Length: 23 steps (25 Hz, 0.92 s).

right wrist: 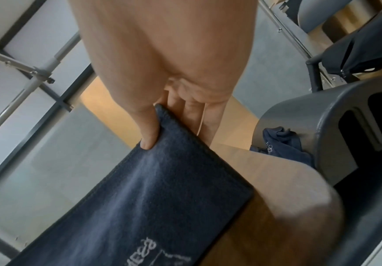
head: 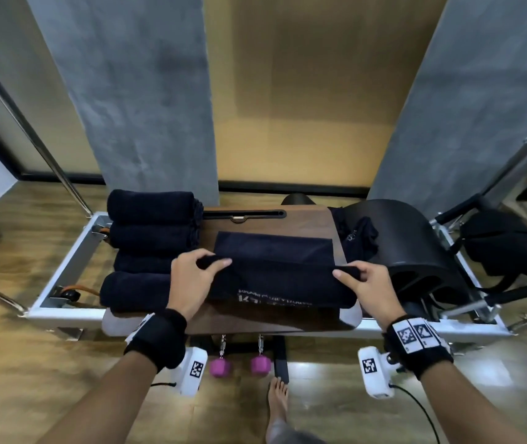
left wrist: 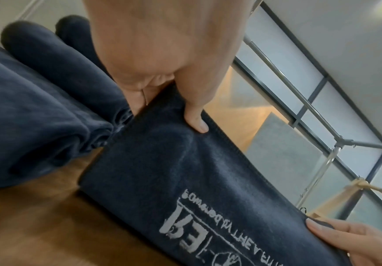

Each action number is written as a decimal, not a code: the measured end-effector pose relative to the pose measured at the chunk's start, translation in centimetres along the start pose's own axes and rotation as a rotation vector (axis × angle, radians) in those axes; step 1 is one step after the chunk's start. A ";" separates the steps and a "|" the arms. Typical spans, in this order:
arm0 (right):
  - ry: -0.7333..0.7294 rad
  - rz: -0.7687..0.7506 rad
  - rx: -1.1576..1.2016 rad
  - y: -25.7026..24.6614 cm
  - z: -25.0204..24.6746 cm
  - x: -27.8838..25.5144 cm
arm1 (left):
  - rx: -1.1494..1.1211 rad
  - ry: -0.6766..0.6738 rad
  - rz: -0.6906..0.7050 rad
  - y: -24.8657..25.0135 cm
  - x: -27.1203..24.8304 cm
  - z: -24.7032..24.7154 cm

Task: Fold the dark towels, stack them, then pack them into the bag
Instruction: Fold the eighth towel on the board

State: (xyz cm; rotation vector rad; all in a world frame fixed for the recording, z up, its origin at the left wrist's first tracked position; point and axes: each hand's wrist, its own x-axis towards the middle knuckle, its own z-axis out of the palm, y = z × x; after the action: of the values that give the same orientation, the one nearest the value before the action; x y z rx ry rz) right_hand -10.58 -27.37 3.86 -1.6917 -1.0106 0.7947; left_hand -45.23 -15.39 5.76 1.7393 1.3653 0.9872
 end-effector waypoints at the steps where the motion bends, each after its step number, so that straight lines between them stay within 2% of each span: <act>1: 0.008 0.012 0.026 -0.3 0.0 1.3 | 0.011 0.015 -0.011 0.1 1.5 0.6; 6: 0.038 0.075 0.027 0.1 0.6 9.1 | 0.079 0.061 -0.085 -0.2 8.2 4.7; 11: 0.031 0.187 -0.038 2.1 1.7 15.3 | 0.166 0.057 -0.312 -2.2 12.9 8.2; 14: 0.105 0.241 -0.155 3.2 2.0 17.1 | 0.313 -0.016 -0.436 -3.1 13.9 9.7; 16: 0.221 0.147 -0.322 3.6 1.8 17.2 | 0.491 -0.042 -0.358 -3.1 13.3 10.4; 18: 0.244 -0.022 -0.394 3.7 2.2 16.9 | 0.633 0.003 -0.171 -2.8 12.1 11.5; 20: 0.072 -0.128 -0.377 3.4 3.2 16.2 | 0.617 0.002 0.037 -2.2 10.2 12.7; 21: -0.033 -0.136 -0.385 3.3 3.8 15.7 | 0.546 -0.054 0.125 -2.0 9.1 13.2; 23: -0.177 -0.127 -0.455 3.3 4.6 14.9 | 0.399 -0.252 0.221 -1.9 6.9 14.2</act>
State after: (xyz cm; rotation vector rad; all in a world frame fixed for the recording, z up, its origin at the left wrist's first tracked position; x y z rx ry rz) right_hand -7.10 -12.77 -1.41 -1.9347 -1.4933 0.6724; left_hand -32.52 -9.28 -1.48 2.2649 1.2864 0.6031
